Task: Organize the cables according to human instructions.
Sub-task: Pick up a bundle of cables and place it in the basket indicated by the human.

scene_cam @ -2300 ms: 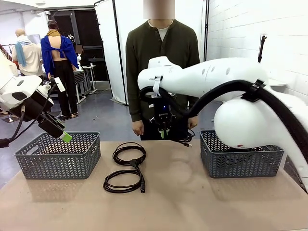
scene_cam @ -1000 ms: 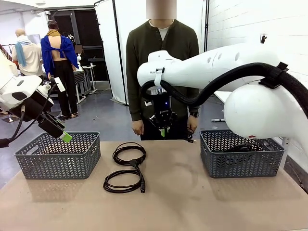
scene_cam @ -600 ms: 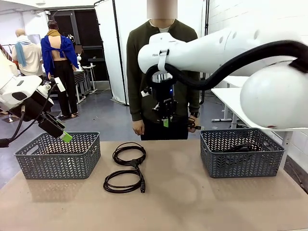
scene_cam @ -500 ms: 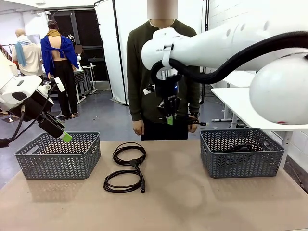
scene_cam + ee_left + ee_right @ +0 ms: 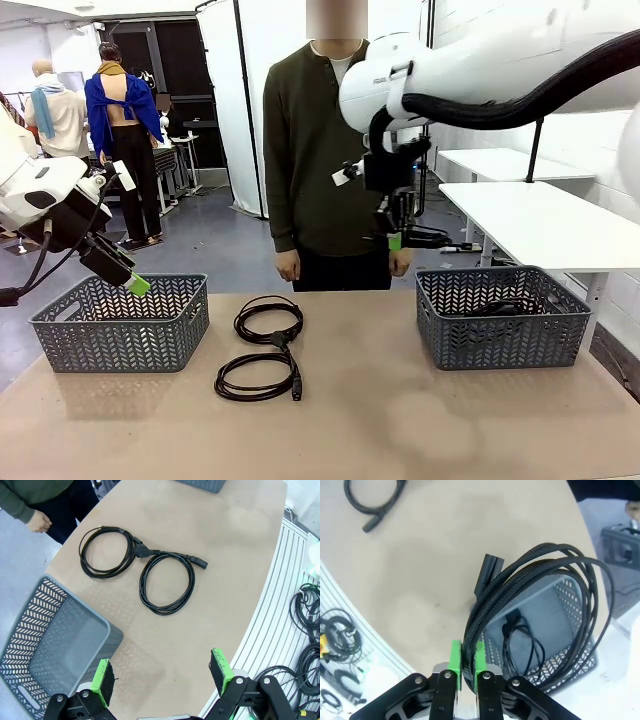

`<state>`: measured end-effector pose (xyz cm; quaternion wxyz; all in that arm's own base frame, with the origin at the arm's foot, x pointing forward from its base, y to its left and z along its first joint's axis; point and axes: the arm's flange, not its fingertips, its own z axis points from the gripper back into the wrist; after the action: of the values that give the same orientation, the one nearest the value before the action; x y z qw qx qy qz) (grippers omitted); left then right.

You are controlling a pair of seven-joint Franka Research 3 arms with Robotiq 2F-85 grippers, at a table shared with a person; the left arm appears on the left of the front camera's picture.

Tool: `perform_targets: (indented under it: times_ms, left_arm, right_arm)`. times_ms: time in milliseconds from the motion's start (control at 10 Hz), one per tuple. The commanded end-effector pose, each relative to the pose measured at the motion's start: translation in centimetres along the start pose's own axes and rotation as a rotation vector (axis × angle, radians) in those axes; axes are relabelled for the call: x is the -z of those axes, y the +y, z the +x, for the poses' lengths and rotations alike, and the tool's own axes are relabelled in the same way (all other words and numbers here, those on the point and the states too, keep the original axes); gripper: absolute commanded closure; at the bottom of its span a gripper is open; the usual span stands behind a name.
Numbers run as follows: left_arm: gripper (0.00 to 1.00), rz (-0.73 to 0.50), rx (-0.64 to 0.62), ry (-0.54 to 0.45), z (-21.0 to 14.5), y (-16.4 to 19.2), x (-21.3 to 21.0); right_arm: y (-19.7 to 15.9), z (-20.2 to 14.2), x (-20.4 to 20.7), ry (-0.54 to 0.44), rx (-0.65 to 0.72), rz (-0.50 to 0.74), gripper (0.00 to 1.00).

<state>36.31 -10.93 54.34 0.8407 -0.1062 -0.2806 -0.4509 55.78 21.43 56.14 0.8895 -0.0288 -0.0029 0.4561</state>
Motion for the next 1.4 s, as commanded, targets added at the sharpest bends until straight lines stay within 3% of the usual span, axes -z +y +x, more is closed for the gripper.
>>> perform_targets:
  times_ms: [0,300,1100,1300]
  left_arm:
    - [0.0,-0.008,0.001,-0.005,-0.1,0.2,0.0]
    - [0.0,-0.008,0.001,-0.005,-0.1,0.2,0.0]
    - [0.0,-0.008,0.001,-0.005,-0.1,0.2,0.0]
    - [0.0,-0.008,0.001,-0.005,-0.1,0.2,0.0]
  right_arm:
    - [0.3,-4.1,1.0,-0.037,0.006,-0.005,1.0]
    - [-0.6,-6.4,1.8,-0.028,0.002,0.008,1.0]
    - [-1.0,-5.8,1.0,0.0,0.025,-0.001,1.0]
    - [-2.1,-8.2,1.5,-0.021,-0.081,0.016,1.0]
